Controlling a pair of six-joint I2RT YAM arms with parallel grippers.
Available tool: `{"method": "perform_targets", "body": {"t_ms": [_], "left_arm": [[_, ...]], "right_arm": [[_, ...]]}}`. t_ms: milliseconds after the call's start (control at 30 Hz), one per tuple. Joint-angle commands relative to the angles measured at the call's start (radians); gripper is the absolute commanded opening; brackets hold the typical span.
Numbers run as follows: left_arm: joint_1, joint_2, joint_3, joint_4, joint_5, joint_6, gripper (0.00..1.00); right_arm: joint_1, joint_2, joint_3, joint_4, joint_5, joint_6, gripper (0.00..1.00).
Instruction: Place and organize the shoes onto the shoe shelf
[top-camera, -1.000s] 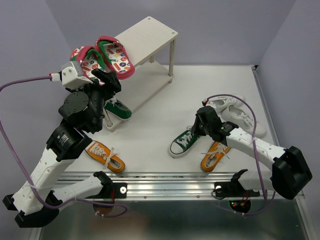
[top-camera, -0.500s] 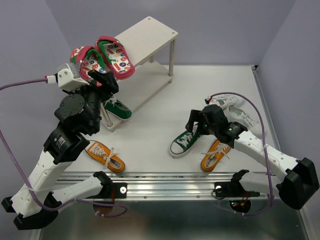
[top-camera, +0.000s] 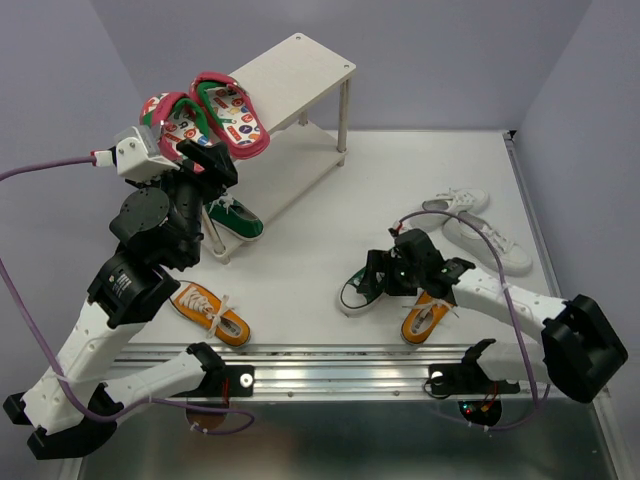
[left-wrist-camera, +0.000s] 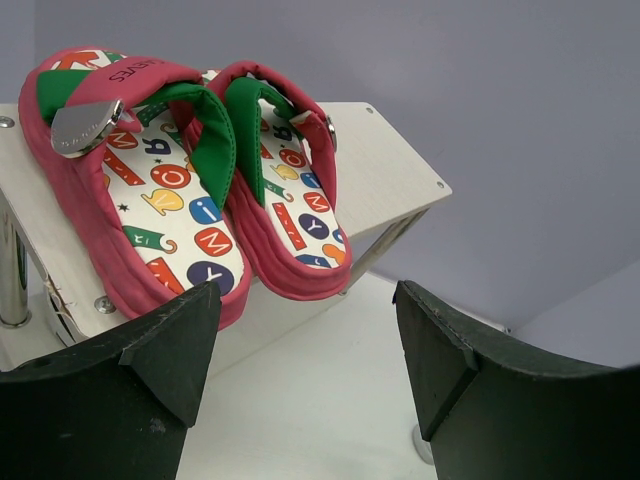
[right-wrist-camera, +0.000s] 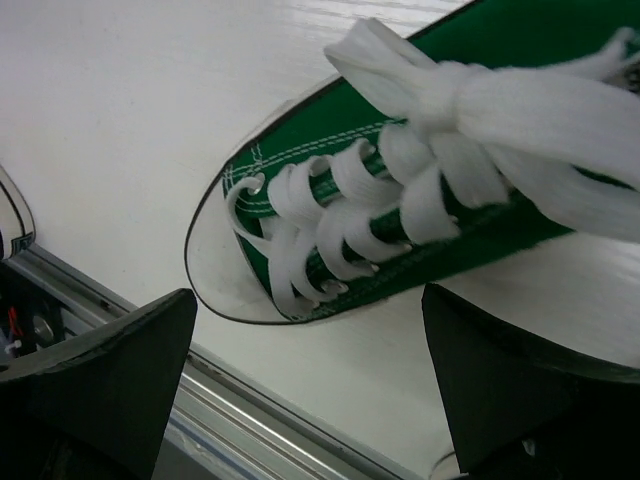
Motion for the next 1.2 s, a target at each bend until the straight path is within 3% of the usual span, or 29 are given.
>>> {"method": "perform_targets", "body": {"t_ms": [0, 233, 433, 500, 600, 667, 767, 800, 867, 1000, 1167], "left_arm": [[0.005, -0.006, -0.001, 0.04, -0.014, -0.001, 0.82], [0.005, 0.009, 0.007, 0.04, -0.005, -0.008, 0.82], [0.005, 0.009, 0.013, 0.031, -0.007, -0.014, 0.82], [0.005, 0.006, 0.011, 0.026, -0.013, -0.014, 0.81], [0.005, -0.003, 0.004, 0.029, -0.017, -0.017, 0.82], [0.005, -0.003, 0.001, 0.031, -0.017, -0.017, 0.82], [0.005, 0.002, 0.001, 0.035, -0.016, -0.013, 0.82], [0.005, 0.003, 0.001, 0.04, -0.014, -0.011, 0.82], [0.005, 0.005, 0.002, 0.043, -0.01, -0.008, 0.82], [0.005, 0.009, 0.002, 0.051, 0.001, -0.002, 0.82], [0.005, 0.003, 0.001, 0.046, -0.002, -0.005, 0.82]], "right_arm": [[0.022, 0.117, 0.032, 0.216, -0.11, 0.02, 1.0], [0.032, 0.347, 0.237, 0.51, -0.179, 0.046, 1.0], [0.032, 0.47, 0.446, 0.533, -0.19, -0.017, 1.0], [0.032, 0.467, 0.467, 0.492, -0.195, -0.069, 1.0], [0.032, 0.45, 0.536, 0.231, -0.242, -0.184, 1.0], [0.032, 0.415, 0.544, 0.144, -0.238, -0.238, 1.0], [0.032, 0.271, 0.485, 0.061, -0.027, -0.298, 1.0], [0.032, 0.239, 0.454, 0.041, 0.115, -0.321, 1.0], [-0.026, 0.17, 0.432, -0.022, 0.21, -0.333, 1.0], [-0.153, 0.13, 0.377, -0.086, 0.244, -0.332, 1.0], [-0.184, 0.166, 0.356, -0.142, 0.311, -0.292, 0.99]]}}
